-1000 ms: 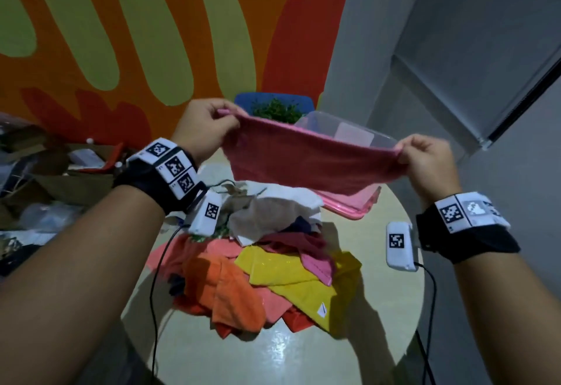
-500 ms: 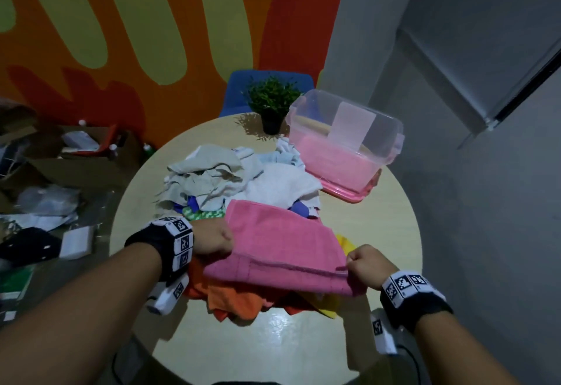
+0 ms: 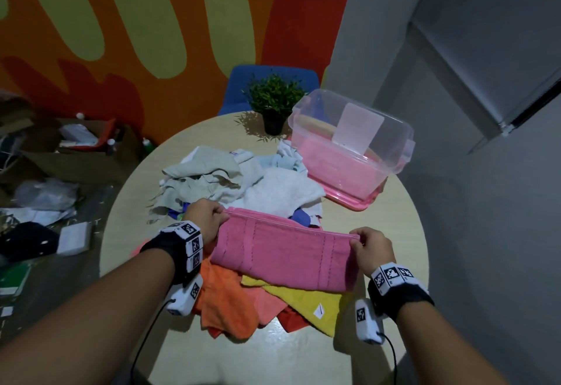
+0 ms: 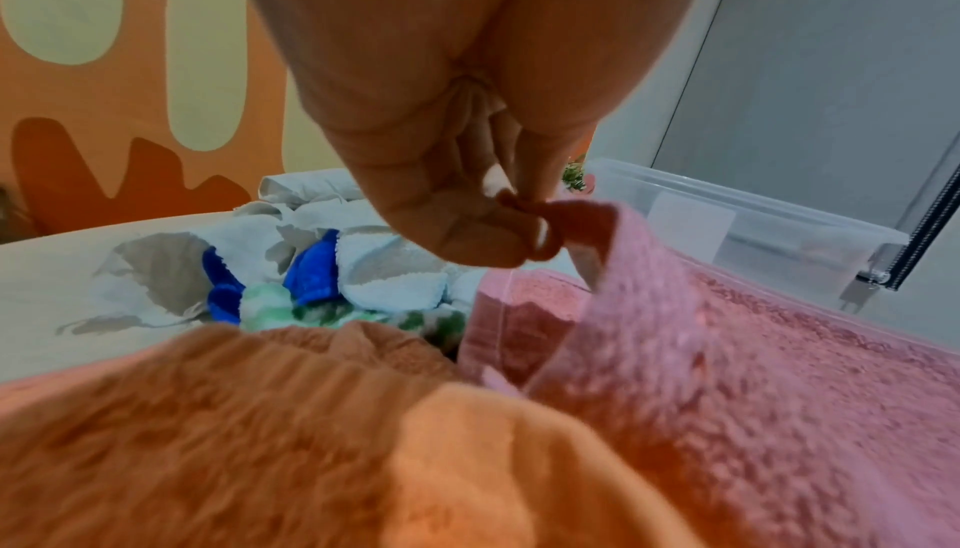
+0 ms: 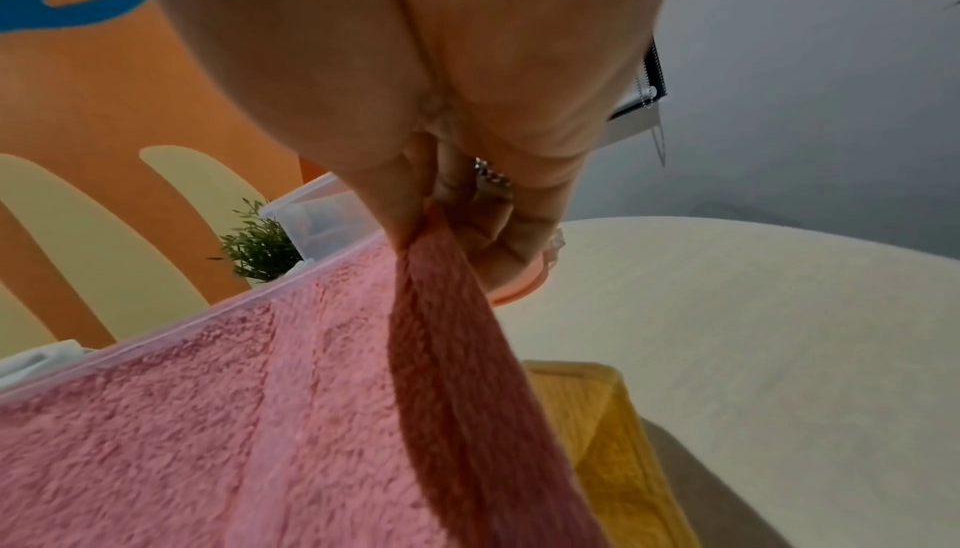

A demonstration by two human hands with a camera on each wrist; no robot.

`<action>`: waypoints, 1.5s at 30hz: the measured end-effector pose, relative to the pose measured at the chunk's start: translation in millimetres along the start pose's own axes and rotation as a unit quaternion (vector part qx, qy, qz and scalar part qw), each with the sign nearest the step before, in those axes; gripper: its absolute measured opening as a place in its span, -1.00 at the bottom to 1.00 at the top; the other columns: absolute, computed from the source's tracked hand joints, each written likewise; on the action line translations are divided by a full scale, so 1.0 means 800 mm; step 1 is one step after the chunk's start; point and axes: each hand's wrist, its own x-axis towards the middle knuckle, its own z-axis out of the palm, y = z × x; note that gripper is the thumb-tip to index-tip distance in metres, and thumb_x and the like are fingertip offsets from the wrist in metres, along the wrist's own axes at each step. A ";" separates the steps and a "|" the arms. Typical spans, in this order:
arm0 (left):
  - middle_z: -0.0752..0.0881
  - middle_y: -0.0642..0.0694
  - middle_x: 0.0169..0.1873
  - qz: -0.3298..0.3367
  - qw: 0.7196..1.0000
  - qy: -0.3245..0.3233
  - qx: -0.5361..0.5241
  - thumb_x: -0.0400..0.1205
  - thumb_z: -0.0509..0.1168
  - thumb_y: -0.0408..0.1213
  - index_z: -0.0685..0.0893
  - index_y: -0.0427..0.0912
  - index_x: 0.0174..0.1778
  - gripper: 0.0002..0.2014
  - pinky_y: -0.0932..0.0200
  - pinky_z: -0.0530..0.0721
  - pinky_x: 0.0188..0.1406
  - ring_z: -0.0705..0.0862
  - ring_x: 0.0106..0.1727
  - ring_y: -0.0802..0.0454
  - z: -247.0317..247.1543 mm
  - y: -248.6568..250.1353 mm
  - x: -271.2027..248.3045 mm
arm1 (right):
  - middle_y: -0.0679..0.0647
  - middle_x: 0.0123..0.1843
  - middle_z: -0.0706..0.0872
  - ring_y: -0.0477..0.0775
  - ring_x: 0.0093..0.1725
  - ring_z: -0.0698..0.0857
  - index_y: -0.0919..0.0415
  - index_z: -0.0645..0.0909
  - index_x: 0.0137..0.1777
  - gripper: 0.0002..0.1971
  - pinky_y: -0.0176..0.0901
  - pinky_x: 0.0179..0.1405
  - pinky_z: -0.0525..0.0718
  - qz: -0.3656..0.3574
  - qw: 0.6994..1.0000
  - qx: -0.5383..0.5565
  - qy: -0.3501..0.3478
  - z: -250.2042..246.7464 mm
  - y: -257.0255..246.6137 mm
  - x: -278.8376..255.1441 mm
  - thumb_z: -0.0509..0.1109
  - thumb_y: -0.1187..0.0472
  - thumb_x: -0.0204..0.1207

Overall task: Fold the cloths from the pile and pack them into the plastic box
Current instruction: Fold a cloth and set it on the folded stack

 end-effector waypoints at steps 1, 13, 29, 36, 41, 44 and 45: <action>0.57 -0.15 -0.53 -0.009 1.000 0.003 -0.001 0.62 0.45 -0.27 0.55 -0.25 -0.54 -0.59 0.20 0.31 -0.50 0.49 -0.45 0.00 0.001 0.001 0.004 | 0.10 -0.02 0.83 0.02 -0.08 0.65 0.18 0.78 0.03 -0.87 -0.32 0.04 0.48 0.001 1.000 -0.001 0.000 0.003 -0.002 0.006 0.39 0.31 0.60; 0.78 -0.12 -0.14 -0.065 0.997 0.023 -0.019 0.64 0.41 -0.16 0.72 -0.13 0.03 -0.86 0.22 0.52 -0.17 0.66 -0.17 -0.04 0.021 0.002 0.033 | 0.12 0.26 0.71 0.15 0.20 0.70 0.16 0.64 0.33 -0.66 -0.06 0.28 0.64 -0.024 1.000 -0.015 0.014 0.025 -0.014 0.038 0.46 0.29 0.55; 0.79 0.17 -0.19 0.143 0.982 -0.019 -0.125 0.57 0.49 -0.27 0.84 0.06 -0.10 -0.90 0.36 0.57 -0.22 0.69 -0.22 0.32 0.003 0.067 -0.012 | -0.02 0.46 0.55 0.00 0.42 0.54 0.04 0.40 0.54 -0.33 -0.05 0.46 0.50 -0.204 0.973 0.024 -0.108 0.049 -0.091 -0.001 0.57 0.14 0.45; 0.79 0.08 -0.13 0.247 0.948 -0.044 -0.197 0.49 0.57 -0.28 0.59 0.02 -0.08 -0.73 0.06 0.76 -0.22 0.77 -0.29 -0.01 -0.025 0.133 -0.026 | -0.09 -0.14 0.78 -0.15 -0.17 0.72 -0.02 0.68 0.05 -0.78 -0.12 -0.09 0.66 -0.280 0.935 0.202 -0.080 -0.025 -0.169 -0.014 0.56 0.24 0.47; 0.71 0.13 -0.18 0.260 0.957 -0.052 -0.120 0.51 0.56 -0.26 0.56 0.03 -0.11 -0.74 0.05 0.66 -0.24 0.68 -0.29 0.10 -0.040 0.121 -0.029 | -0.06 -0.17 0.77 -0.03 -0.15 0.73 0.04 0.66 -0.07 -0.81 -0.13 -0.07 0.70 -0.272 0.924 0.268 -0.021 -0.070 -0.171 -0.018 0.54 0.35 0.49; 0.74 0.00 -0.31 0.259 0.952 -0.014 -0.160 0.51 0.56 -0.30 0.66 -0.03 -0.18 -0.82 -0.02 0.77 -0.27 0.74 -0.31 -0.05 -0.057 0.132 -0.034 | -0.15 -0.28 0.69 -0.12 -0.27 0.63 0.05 0.61 -0.13 -0.76 -0.23 -0.22 0.58 -0.275 0.919 0.283 -0.020 -0.089 -0.170 -0.018 0.49 0.43 0.50; 0.75 -0.02 -0.34 0.262 0.950 0.000 -0.167 0.50 0.58 -0.30 0.69 -0.05 -0.21 -0.83 -0.01 0.78 -0.29 0.75 -0.33 -0.06 -0.064 0.138 -0.035 | -0.16 -0.31 0.66 -0.11 -0.30 0.60 0.06 0.59 -0.16 -0.75 -0.24 -0.26 0.56 -0.275 0.917 0.287 -0.021 -0.095 -0.170 -0.018 0.48 0.46 0.50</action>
